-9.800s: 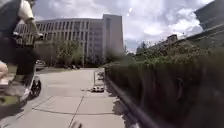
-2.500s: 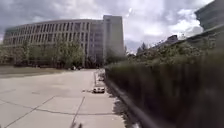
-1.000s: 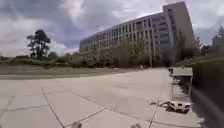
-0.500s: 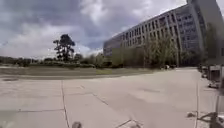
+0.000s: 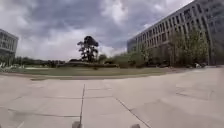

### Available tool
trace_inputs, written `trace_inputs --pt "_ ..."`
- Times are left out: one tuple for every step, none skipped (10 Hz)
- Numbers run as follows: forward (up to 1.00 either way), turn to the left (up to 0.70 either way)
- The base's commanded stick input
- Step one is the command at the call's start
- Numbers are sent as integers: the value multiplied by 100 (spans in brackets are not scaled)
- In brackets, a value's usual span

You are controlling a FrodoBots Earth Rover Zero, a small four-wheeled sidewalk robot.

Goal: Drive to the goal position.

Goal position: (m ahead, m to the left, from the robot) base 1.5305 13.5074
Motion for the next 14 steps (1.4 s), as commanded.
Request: trace_inputs --pt "70 35" --pt "70 35" --pt "70 35" --pt "70 35" --pt "70 35" --pt "70 35" --pt "70 35" --pt "70 35" --pt "70 35" --pt "70 35" --pt "70 35" --pt "70 35" --pt "70 35" --pt "70 34"
